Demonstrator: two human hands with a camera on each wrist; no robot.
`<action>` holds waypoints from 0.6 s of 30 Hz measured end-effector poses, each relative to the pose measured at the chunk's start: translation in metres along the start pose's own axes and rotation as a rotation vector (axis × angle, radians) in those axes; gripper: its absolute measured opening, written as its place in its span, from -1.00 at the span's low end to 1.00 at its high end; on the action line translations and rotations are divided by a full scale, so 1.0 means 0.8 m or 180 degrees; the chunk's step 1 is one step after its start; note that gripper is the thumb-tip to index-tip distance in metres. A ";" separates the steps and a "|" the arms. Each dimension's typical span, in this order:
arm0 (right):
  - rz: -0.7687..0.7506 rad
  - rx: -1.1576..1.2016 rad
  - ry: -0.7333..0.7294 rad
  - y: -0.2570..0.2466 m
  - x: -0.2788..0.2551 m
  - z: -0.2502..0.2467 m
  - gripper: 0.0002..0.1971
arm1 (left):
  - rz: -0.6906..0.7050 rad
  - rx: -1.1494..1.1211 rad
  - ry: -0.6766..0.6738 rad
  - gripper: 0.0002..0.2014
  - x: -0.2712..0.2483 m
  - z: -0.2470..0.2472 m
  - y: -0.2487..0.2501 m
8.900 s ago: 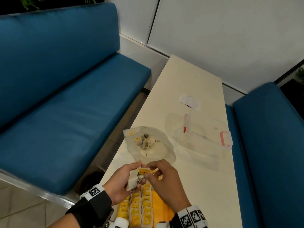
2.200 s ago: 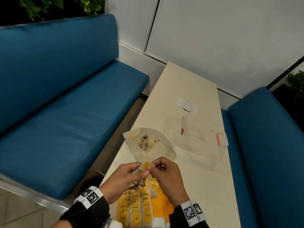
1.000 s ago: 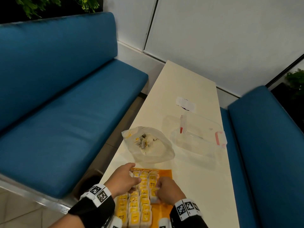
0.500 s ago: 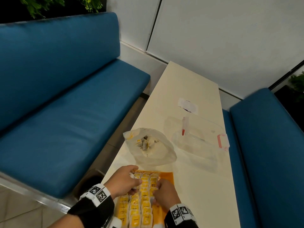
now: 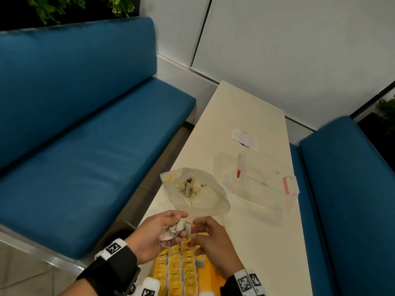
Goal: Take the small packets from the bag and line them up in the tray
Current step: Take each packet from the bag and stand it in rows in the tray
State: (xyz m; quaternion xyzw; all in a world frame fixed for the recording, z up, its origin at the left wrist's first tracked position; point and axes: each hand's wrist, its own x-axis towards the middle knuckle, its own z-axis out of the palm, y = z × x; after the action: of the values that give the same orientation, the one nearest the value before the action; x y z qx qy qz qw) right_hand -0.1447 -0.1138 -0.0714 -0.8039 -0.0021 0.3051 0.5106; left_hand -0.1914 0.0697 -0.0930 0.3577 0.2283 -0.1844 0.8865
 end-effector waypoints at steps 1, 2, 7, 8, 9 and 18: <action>0.0047 0.0311 -0.0160 -0.005 -0.003 0.002 -0.69 | -0.0015 -0.0134 -0.0030 -0.73 0.001 0.000 -0.001; 0.0054 0.0522 -0.0305 -0.009 -0.006 0.004 -0.67 | -0.0035 -0.0220 -0.0047 -0.73 0.002 0.001 -0.002; -0.0069 0.0971 -0.0343 -0.013 -0.010 0.012 -0.65 | -0.0050 -0.0284 -0.0092 -0.73 0.001 0.000 -0.005; -0.0107 0.1010 -0.0295 -0.013 -0.010 0.012 -0.68 | -0.0032 -0.0227 -0.0106 -0.73 0.000 0.000 -0.005; -0.0147 0.1004 -0.0236 -0.013 -0.010 0.013 -0.71 | -0.0002 -0.0140 -0.0100 -0.74 -0.001 0.001 -0.005; -0.0183 0.1023 0.0020 -0.004 -0.003 0.020 -0.79 | 0.0092 0.0255 0.0139 -0.77 -0.006 0.000 -0.003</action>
State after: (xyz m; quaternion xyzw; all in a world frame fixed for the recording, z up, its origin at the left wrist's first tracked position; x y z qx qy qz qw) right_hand -0.1537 -0.0995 -0.0720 -0.7124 0.0253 0.2842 0.6411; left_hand -0.1964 0.0691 -0.0919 0.4001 0.2348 -0.1727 0.8689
